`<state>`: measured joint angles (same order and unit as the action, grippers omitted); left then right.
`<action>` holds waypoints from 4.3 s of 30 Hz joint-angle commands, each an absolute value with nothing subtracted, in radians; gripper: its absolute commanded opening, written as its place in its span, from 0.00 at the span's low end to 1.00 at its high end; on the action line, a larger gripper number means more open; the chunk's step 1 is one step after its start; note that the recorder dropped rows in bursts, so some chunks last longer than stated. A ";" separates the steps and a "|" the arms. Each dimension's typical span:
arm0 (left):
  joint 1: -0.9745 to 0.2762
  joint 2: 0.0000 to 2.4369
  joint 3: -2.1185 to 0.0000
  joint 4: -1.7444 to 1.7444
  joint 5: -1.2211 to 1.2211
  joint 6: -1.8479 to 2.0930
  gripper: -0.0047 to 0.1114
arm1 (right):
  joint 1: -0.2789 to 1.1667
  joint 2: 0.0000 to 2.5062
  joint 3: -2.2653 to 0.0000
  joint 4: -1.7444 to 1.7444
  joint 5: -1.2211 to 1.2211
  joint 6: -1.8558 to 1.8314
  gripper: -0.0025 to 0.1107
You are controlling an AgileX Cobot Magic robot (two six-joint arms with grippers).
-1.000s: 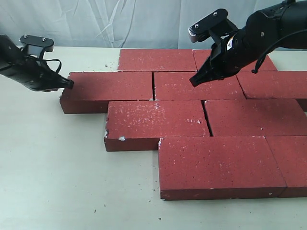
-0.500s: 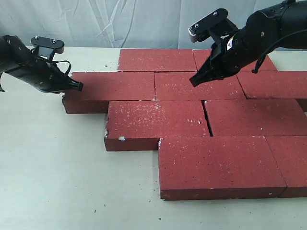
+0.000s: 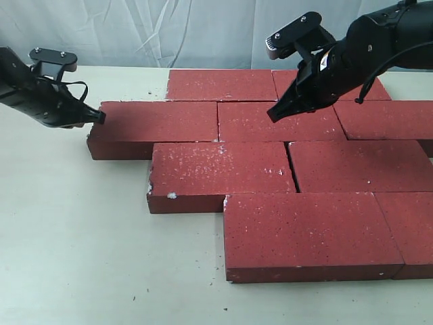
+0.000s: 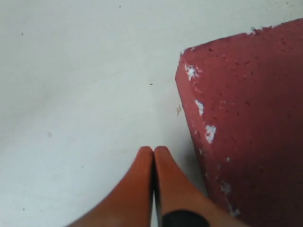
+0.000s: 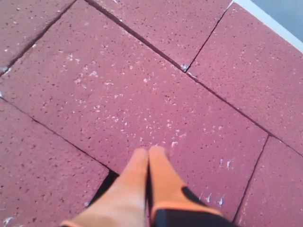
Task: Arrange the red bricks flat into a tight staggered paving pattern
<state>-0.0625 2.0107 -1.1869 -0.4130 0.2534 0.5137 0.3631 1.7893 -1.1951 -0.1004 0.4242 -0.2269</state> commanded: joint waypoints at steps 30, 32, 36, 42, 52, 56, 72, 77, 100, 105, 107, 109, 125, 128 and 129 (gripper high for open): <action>-0.050 1.381 -1.084 0.054 0.601 0.131 0.04 | 0.029 1.417 -1.191 -0.166 0.844 -0.088 0.01; -0.050 1.321 -1.051 0.035 0.588 0.131 0.04 | 0.009 1.337 -1.106 -0.164 0.745 -0.071 0.01; -0.052 1.209 -0.940 0.011 0.473 0.131 0.04 | 0.009 1.206 -0.973 -0.143 0.614 -0.071 0.01; -0.052 1.021 -0.815 -0.040 0.405 0.131 0.04 | 0.009 0.981 -0.779 -0.128 0.437 -0.071 0.01; -0.052 0.714 -0.637 -0.078 0.256 0.131 0.04 | 0.012 0.676 -0.566 -0.118 0.262 -0.070 0.01; -0.052 0.600 -0.567 -0.078 0.237 0.131 0.04 | 0.012 0.568 -0.488 -0.118 0.184 -0.070 0.01; -0.052 0.373 -0.519 -0.177 0.374 0.131 0.04 | 0.012 0.412 -0.455 -0.023 0.132 -0.069 0.01; -0.052 0.355 -0.519 -0.150 0.395 0.135 0.04 | 0.012 0.412 -0.455 -0.011 0.130 -0.069 0.01; -0.052 0.355 -0.507 -0.031 0.341 0.130 0.04 | 0.012 0.412 -0.455 -0.013 0.130 -0.069 0.01; -0.052 0.315 -0.447 0.033 0.273 0.128 0.04 | 0.012 0.412 -0.455 -0.013 0.130 -0.069 0.01; -0.052 0.304 -0.416 0.065 0.249 0.084 0.04 | 0.012 0.412 -0.455 -0.013 0.130 -0.069 0.01; -0.052 0.293 -0.380 0.106 0.227 0.033 0.04 | 0.012 0.412 -0.455 -0.013 0.130 -0.069 0.01; -0.050 0.000 -0.087 0.094 0.182 0.000 0.04 | 0.012 0.412 -0.455 -0.013 0.130 -0.069 0.01; -0.050 0.000 -0.042 0.079 0.182 0.000 0.04 | 0.012 0.412 -0.455 -0.013 0.130 -0.069 0.01; -0.048 0.000 -0.029 0.077 0.183 0.000 0.04 | 0.012 0.412 -0.455 -0.013 0.130 -0.069 0.01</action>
<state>-0.0503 0.0092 -0.0659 0.0950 0.1909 0.0076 0.0150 0.4169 -0.4612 -0.0142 0.1398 -0.0681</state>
